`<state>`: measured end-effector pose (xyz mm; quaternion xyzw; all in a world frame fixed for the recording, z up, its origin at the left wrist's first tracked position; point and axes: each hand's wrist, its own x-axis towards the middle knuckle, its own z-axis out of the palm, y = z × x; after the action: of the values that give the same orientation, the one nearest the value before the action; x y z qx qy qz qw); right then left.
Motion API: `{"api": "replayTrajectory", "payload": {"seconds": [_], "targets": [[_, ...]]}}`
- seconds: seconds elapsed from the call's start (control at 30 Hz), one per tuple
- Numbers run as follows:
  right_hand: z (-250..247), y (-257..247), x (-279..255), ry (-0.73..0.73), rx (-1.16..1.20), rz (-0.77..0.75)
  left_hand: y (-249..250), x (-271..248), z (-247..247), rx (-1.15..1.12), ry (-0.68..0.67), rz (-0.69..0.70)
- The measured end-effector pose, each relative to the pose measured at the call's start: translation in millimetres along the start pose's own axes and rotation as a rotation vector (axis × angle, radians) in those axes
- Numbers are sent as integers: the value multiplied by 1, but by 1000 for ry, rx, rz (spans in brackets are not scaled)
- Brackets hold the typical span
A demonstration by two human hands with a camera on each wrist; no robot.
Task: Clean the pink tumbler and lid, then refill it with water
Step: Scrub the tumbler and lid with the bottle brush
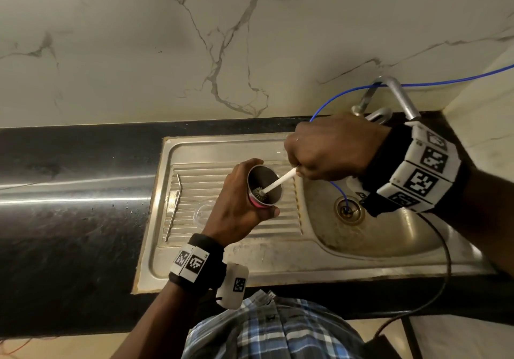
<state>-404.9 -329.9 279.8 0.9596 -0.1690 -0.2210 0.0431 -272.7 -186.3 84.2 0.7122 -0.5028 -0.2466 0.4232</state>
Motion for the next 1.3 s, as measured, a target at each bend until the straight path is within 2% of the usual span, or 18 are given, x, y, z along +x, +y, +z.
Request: {"api": "replayTrajectory", "payload": {"seconds": [0.3, 0.57, 0.77, 1.03, 1.3], "targets": [[-18, 16, -9, 83, -20, 28, -11, -8, -8, -43, 2, -34], [0, -2, 2, 18, -91, -9, 12, -8, 6, -69, -64, -22], [-21, 9, -14, 112, -86, 13, -1, -11, 3, -67, -57, -52], [-9, -3, -8, 65, -131, -16, 24, -6, 10, -66, -133, -13], [-26, 11, -18, 155, -102, 0, 12, -11, -2, -92, -102, -45]]}}
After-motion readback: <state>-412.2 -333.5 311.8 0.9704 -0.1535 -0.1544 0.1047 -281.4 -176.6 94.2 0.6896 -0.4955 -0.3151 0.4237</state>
